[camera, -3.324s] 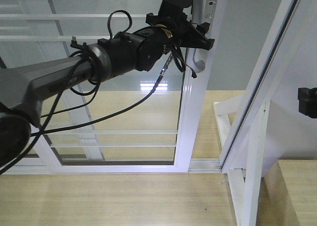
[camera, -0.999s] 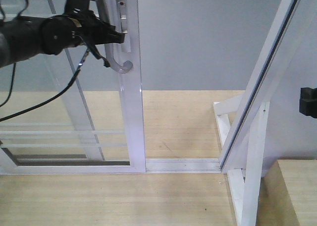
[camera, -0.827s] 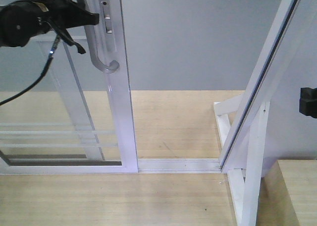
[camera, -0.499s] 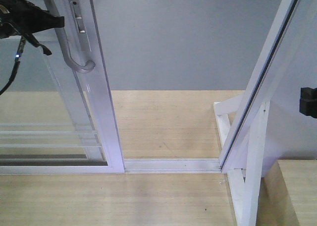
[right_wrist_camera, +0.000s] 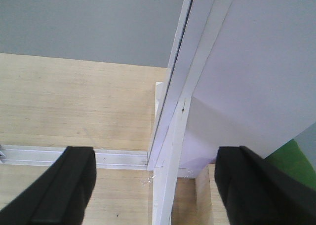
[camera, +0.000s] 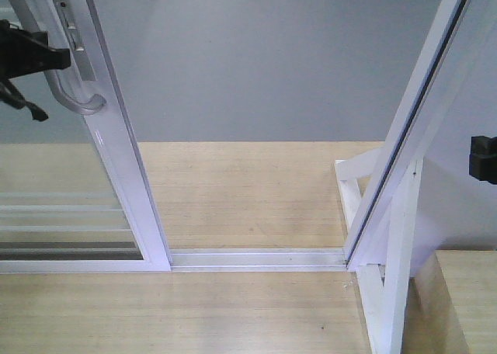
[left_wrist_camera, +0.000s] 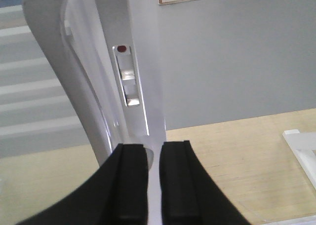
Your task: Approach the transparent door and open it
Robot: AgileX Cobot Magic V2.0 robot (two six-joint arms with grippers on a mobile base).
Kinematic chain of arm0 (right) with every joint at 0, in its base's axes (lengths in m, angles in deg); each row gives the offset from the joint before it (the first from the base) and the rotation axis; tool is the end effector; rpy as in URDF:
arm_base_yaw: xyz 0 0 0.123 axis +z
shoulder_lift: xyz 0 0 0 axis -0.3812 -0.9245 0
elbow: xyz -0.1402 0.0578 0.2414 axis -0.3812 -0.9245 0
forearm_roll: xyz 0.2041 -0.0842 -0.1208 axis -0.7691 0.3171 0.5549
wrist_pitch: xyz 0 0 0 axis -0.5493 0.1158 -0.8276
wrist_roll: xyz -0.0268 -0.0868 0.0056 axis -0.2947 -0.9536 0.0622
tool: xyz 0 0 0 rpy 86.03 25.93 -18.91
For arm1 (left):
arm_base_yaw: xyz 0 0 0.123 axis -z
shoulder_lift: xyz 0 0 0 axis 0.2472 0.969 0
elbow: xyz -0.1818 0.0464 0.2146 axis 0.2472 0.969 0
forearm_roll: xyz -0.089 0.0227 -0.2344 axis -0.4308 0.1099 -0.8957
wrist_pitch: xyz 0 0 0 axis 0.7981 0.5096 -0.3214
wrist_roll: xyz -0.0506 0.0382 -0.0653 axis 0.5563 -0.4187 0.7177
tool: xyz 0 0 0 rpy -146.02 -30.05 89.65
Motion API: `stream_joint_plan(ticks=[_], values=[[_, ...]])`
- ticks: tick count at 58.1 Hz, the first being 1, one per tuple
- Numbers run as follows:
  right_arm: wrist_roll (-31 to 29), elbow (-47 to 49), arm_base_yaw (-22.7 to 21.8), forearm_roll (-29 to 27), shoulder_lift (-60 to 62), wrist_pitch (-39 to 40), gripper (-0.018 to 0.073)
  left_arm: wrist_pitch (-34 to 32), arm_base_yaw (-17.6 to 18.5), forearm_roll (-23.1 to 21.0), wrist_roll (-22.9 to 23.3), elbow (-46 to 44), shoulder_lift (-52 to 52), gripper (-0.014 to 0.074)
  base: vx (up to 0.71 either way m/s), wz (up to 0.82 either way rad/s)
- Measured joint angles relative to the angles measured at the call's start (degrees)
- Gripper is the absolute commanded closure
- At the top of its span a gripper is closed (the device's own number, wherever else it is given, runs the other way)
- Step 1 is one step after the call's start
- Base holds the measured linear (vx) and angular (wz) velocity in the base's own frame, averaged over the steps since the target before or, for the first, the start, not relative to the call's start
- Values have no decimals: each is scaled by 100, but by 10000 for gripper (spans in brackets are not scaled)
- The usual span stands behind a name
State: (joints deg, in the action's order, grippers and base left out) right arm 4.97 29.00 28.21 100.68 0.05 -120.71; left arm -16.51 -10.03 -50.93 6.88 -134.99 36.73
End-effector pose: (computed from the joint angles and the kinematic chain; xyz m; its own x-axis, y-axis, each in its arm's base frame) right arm 0.1725 0.0032 0.3122 -0.5939 -0.0780 -0.8008 0.0136 0.9942 -0.1069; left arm 0.3057 -0.0235 0.3138 -0.3872 0.1167 -0.9146 0.1158 0.9903 0.0773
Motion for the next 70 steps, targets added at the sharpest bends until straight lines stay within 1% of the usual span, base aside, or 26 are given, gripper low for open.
stream_joint_plan(ticks=[11,23,29,41,45,52,57,61,66,70], values=[[0,0,0,0,0,-27,6,-114,0,-28,0,788,-931,344,0,0],[0,0,0,0,0,-27,6,-160,0,-368,0,1203,-1777,345,0,0],[0,0,0,0,0,-27,6,-139,0,-402,0,1222,-1947,345,0,0],[0,0,0,0,0,-27,6,-85,0,-406,-7,1245,-1960,355,0,0],[0,0,0,0,0,-27,6,-61,5,-406,-7,1280,-1975,377,0,0],[0,0,0,0,0,-27,6,-142,5,-471,-7,1646,-2189,458,0,0],[0,0,0,0,0,-27,6,-480,5,-500,-7,2225,-2541,538,0,0],[0,0,0,0,0,-27,6,-800,5,-424,-7,2741,-2921,604,0,0],[0,0,0,0,0,-33,6,-1110,5,-258,-7,3344,-3536,606,0,0],[0,0,0,0,0,-33,6,-1203,-1,-225,-7,3717,-4045,605,0,0]])
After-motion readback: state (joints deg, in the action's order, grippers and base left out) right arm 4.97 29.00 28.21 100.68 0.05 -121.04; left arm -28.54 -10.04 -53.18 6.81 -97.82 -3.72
